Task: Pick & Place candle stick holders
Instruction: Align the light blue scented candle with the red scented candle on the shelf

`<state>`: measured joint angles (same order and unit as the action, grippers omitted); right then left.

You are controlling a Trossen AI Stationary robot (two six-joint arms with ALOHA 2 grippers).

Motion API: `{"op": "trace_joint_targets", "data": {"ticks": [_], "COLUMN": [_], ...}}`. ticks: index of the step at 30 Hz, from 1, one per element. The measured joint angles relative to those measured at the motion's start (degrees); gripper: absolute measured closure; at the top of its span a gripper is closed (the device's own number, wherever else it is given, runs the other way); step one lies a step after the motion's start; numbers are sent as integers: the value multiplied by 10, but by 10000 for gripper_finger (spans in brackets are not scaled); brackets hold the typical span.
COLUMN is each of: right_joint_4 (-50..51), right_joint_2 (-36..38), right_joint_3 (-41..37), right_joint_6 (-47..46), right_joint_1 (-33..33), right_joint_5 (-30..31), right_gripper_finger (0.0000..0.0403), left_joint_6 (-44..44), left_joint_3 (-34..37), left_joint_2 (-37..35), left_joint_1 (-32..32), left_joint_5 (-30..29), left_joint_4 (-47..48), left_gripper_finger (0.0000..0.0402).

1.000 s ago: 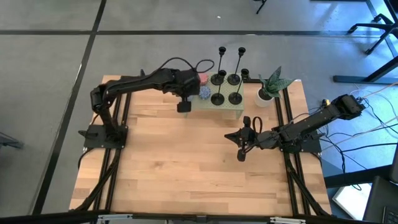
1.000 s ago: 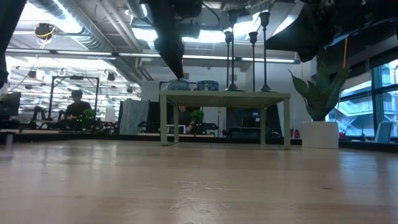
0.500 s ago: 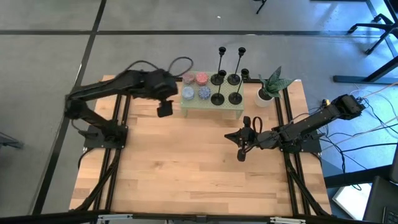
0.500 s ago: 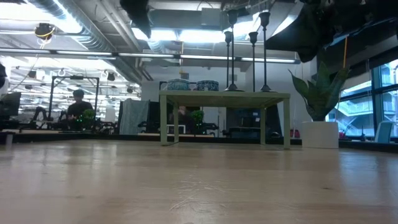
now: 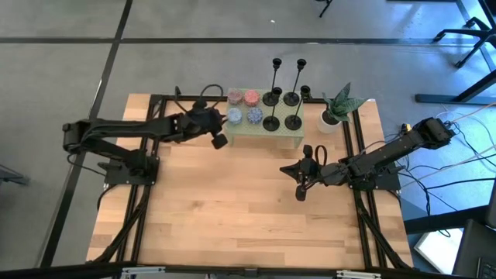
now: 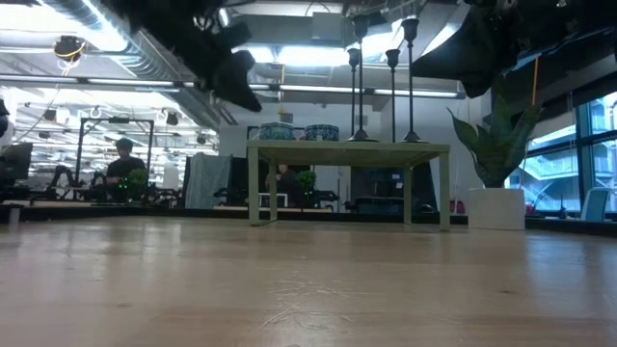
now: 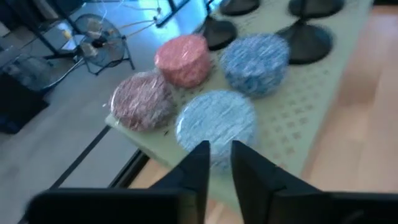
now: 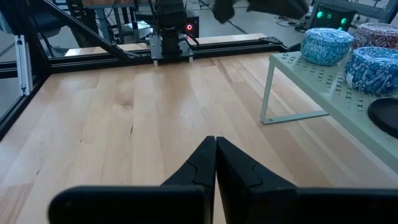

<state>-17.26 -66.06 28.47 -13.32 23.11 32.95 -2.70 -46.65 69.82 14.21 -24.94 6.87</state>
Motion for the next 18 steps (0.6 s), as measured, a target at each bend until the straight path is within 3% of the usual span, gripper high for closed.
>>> {"op": "trace_joint_targets", "data": {"ticks": [5, 18], "right_joint_4": [0, 5], "right_joint_2": [0, 0], "right_joint_3": [0, 0], "right_joint_6": [-2, 2], "right_joint_1": [0, 0], "right_joint_5": [0, 0], "right_gripper_finger": [387, 387], "left_joint_6": [0, 35], "left_joint_3": [13, 13], "left_joint_2": [5, 47], "left_joint_1": [19, 21], "left_joint_5": [23, 2], "left_joint_4": [-38, -12], "left_gripper_finger": [395, 400]}}
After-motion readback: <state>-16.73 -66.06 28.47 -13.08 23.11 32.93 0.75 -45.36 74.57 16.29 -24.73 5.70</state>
